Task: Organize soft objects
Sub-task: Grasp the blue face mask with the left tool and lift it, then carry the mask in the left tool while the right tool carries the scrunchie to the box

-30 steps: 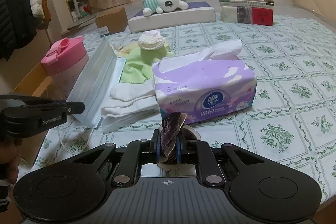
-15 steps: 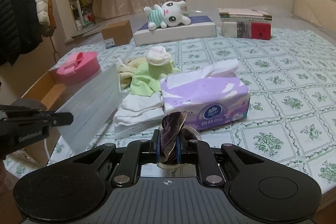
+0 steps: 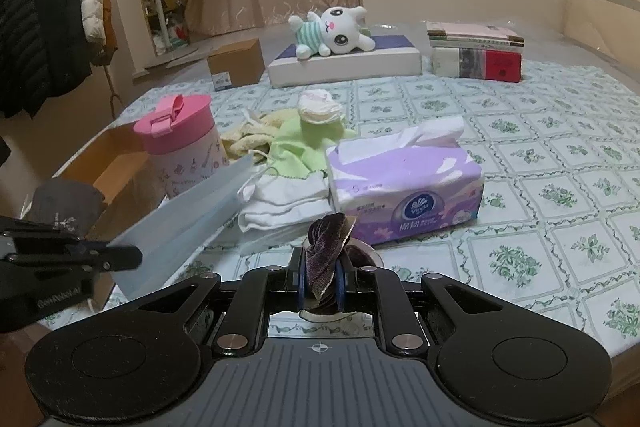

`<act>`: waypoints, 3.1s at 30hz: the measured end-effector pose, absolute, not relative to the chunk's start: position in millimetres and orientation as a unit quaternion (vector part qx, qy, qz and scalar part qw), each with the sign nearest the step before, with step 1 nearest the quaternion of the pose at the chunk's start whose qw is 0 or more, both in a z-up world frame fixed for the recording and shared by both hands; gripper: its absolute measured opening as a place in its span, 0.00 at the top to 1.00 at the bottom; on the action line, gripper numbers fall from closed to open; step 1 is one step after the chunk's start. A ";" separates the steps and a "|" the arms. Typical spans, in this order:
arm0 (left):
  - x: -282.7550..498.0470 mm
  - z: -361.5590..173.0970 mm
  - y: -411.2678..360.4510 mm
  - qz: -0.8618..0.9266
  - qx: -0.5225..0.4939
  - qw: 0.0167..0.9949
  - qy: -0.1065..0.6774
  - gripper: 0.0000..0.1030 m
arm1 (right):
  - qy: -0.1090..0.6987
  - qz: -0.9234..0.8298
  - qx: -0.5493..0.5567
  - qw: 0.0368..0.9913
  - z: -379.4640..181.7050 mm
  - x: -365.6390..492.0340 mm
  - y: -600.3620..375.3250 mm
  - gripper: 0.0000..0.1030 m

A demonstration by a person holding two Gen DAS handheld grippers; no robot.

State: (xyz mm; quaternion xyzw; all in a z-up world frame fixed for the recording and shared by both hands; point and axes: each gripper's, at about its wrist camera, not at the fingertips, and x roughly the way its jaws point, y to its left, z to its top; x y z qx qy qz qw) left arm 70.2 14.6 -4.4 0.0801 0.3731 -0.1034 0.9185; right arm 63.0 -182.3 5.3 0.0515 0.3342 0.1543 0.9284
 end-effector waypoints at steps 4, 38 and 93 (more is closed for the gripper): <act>75.5 -12.8 13.8 -0.108 0.085 0.914 0.383 0.72 | 0.340 0.154 0.051 0.926 -0.1 67.6 -181.0 0.86; 115.4 -46.5 14.6 -0.151 0.061 0.874 0.458 0.97 | 0.361 0.155 0.059 0.918 -20.3 83.0 -182.8 0.86; 133.4 23.3 252.9 0.033 -0.018 0.928 0.371 0.61 | 0.333 0.375 0.007 0.865 10.3 142.2 63.3 0.86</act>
